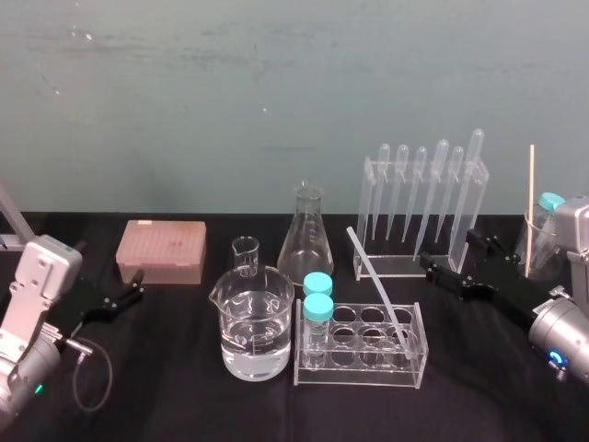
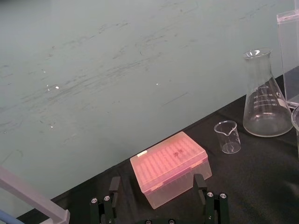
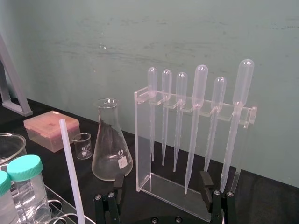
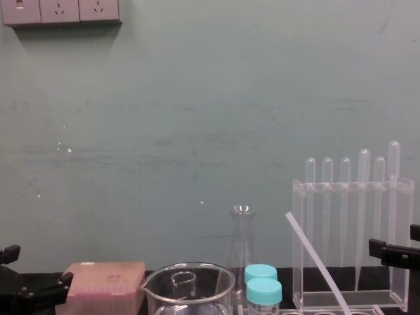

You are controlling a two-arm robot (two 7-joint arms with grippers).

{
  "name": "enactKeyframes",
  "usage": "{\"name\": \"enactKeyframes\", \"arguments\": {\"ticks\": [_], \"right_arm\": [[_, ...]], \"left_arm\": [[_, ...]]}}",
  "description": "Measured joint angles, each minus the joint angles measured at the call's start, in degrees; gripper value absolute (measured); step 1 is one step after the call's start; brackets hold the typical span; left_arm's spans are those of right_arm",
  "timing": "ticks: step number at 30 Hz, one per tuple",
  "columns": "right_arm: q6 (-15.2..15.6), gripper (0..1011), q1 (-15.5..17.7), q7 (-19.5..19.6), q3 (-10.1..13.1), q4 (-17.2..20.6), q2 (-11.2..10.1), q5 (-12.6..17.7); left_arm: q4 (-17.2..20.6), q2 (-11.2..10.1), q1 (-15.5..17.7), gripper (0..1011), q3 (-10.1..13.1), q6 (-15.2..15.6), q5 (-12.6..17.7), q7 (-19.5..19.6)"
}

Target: Pick up the stirring rod with one hand, then place it down.

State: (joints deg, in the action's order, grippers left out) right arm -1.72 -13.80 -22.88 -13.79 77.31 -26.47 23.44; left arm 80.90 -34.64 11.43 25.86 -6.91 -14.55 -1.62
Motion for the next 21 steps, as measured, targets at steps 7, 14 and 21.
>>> {"name": "enactKeyframes", "arguments": {"ticks": [7,14,21], "right_arm": [[-0.24,1000,-0.08,0.05,-0.07,0.0,-0.03,-0.06],[-0.32,1002,-0.11,0.08,-0.11,-0.02,-0.06,-0.08],[-0.37,1000,-0.15,0.08,-0.15,-0.05,-0.08,-0.1]], "left_arm": [[0.0,0.0,0.0,1000,0.0,0.0,0.0,0.0],[0.0,0.0,0.0,1000,0.0,0.0,0.0,0.0],[0.0,0.0,0.0,1000,0.0,0.0,0.0,0.0]]}}
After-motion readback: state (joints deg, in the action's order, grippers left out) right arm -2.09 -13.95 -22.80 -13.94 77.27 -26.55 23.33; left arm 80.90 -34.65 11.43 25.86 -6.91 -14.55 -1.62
